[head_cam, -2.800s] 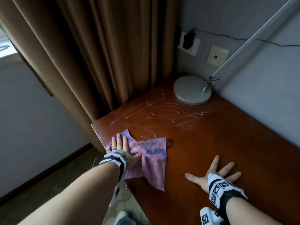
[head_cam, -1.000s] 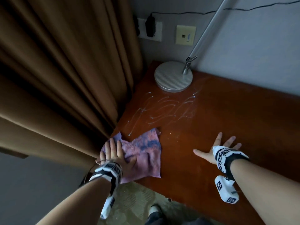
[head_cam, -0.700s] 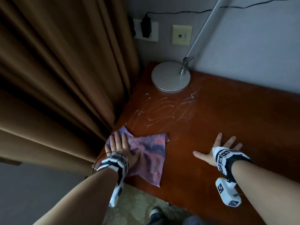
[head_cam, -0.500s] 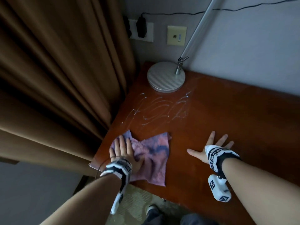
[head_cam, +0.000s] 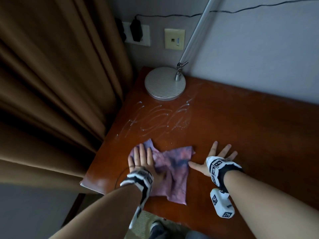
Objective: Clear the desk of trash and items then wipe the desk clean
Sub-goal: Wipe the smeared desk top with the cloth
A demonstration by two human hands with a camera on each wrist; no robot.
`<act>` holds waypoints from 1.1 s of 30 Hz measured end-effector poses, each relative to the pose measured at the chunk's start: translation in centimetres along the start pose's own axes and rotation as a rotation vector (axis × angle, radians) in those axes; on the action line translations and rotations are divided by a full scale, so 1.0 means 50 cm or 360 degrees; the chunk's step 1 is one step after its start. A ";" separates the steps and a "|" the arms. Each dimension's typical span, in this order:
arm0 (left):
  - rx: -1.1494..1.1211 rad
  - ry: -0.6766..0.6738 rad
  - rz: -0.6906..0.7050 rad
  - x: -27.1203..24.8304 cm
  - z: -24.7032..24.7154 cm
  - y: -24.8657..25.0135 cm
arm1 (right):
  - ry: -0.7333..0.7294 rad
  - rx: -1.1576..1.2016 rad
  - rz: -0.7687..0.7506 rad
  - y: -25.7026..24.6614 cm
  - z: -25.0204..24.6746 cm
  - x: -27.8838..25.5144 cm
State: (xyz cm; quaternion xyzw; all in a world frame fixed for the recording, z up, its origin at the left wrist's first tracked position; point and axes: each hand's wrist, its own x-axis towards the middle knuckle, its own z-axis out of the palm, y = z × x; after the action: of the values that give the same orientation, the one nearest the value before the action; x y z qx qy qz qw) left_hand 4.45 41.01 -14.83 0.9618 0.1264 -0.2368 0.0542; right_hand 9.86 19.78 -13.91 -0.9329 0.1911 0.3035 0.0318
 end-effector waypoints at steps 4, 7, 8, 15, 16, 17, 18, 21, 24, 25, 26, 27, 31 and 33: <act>0.0029 -0.0222 0.0004 0.007 -0.011 0.018 | -0.0011 0.0018 -0.0004 0.005 0.003 0.007; -0.0062 -0.0087 0.0024 0.071 -0.025 0.067 | 0.0064 0.0062 -0.0027 0.007 0.020 0.015; -0.0096 -0.0019 0.0028 0.095 -0.033 0.091 | 0.0105 0.0076 -0.0033 0.007 0.027 0.018; 0.0047 -0.0072 0.0267 0.054 -0.028 0.112 | 0.0331 0.0185 -0.0087 0.009 0.062 0.027; 0.0097 -0.0151 0.0291 0.030 -0.021 0.109 | 0.0391 0.0208 -0.0115 0.009 0.068 0.027; 0.0140 -0.0233 0.0292 0.016 -0.016 0.110 | 0.0428 0.0239 -0.0133 0.009 0.077 0.034; 0.0174 -0.0298 0.0284 0.012 -0.014 0.114 | 0.0427 0.0319 -0.0128 0.008 0.085 0.039; 0.0238 -0.0344 0.0337 0.055 -0.029 0.128 | 0.0424 0.0518 -0.0040 0.004 0.101 0.054; 0.0351 -0.0276 0.0535 0.122 -0.065 0.154 | 0.0626 0.0532 -0.0085 -0.001 0.102 0.059; 0.0370 -0.0280 0.0584 0.137 -0.083 0.163 | 0.0660 0.0552 -0.0084 0.001 0.102 0.062; 0.0380 -0.0291 0.0604 0.145 -0.092 0.168 | 0.0646 0.0607 -0.0115 -0.001 0.099 0.064; 0.0365 -0.0289 0.0597 0.145 -0.094 0.171 | 0.0625 0.0649 -0.0133 0.000 0.093 0.064; 0.0347 -0.0235 0.0519 0.102 -0.049 0.142 | 0.0708 0.0678 -0.0221 -0.016 0.093 0.052; 0.0354 -0.0256 0.0512 0.094 -0.040 0.132 | 0.0620 0.0832 -0.0304 -0.011 0.081 0.058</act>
State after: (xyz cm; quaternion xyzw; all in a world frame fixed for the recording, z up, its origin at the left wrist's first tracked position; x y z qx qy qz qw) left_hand 11.13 36.04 -14.98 0.9476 -0.0605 -0.3135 -0.0052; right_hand 9.98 20.04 -18.92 -0.9474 0.1768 0.0561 0.2610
